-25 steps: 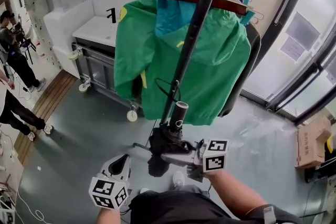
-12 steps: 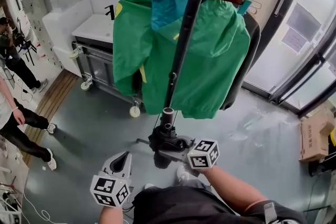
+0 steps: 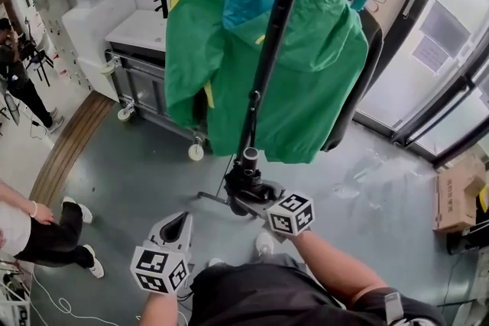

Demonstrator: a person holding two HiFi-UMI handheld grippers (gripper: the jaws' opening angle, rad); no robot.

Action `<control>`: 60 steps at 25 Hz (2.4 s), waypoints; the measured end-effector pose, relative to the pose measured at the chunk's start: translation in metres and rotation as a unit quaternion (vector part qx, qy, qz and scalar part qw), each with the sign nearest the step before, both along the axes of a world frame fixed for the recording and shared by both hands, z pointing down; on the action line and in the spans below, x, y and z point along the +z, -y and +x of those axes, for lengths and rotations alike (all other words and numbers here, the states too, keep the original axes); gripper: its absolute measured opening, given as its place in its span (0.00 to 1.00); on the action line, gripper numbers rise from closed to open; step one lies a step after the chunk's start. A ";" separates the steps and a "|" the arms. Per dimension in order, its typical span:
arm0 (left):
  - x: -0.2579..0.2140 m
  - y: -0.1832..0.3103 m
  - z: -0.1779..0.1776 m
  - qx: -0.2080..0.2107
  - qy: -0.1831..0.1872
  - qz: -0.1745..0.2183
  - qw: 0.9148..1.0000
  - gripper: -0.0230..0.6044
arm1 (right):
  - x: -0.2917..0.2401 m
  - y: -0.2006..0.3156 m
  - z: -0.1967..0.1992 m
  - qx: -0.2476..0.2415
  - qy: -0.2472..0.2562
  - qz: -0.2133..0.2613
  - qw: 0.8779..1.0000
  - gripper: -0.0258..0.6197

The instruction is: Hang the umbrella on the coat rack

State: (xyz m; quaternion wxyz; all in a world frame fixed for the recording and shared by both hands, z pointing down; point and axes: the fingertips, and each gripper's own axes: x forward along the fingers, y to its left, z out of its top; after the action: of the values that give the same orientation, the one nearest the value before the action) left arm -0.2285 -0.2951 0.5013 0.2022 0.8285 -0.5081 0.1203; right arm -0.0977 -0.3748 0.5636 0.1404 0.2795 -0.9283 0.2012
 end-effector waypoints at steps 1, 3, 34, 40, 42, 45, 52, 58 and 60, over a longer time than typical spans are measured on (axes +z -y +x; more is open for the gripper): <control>0.000 -0.001 0.000 0.001 0.000 -0.001 1.000 0.06 | 0.002 0.003 0.003 0.010 -0.005 0.000 1.000 0.39; 0.000 -0.002 0.001 0.002 -0.001 0.000 1.000 0.06 | 0.007 0.009 0.009 0.029 -0.010 -0.003 1.000 0.40; 0.009 -0.021 0.017 0.100 -0.015 -0.002 0.995 0.06 | -0.067 -0.083 0.013 0.092 0.025 0.051 0.994 0.05; 0.005 -0.020 0.033 0.127 -0.012 0.005 0.992 0.06 | -0.084 -0.097 0.016 0.100 0.026 0.068 0.992 0.05; -0.003 -0.016 0.035 0.125 -0.015 0.018 0.992 0.06 | -0.090 -0.099 0.018 0.095 0.032 0.071 0.992 0.05; -0.013 -0.015 0.040 0.119 -0.018 0.032 0.992 0.06 | -0.095 -0.098 0.025 0.087 0.038 0.072 0.993 0.05; -0.011 -0.015 0.067 0.093 -0.020 0.018 0.995 0.06 | -0.121 -0.093 0.050 0.061 0.052 0.082 0.993 0.05; -0.028 -0.022 0.117 0.085 -0.025 0.042 0.995 0.06 | -0.124 -0.105 0.083 0.042 0.045 0.099 0.993 0.05; -0.030 -0.029 0.129 0.079 -0.023 0.046 0.996 0.06 | -0.117 -0.112 0.093 0.033 0.043 0.093 0.994 0.05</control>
State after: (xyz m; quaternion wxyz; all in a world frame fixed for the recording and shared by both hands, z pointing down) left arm -0.0993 -0.2662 0.4718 0.1656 0.8771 -0.4412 0.0934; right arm -0.0042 -0.2623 0.4470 0.0670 0.3129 -0.9384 0.1304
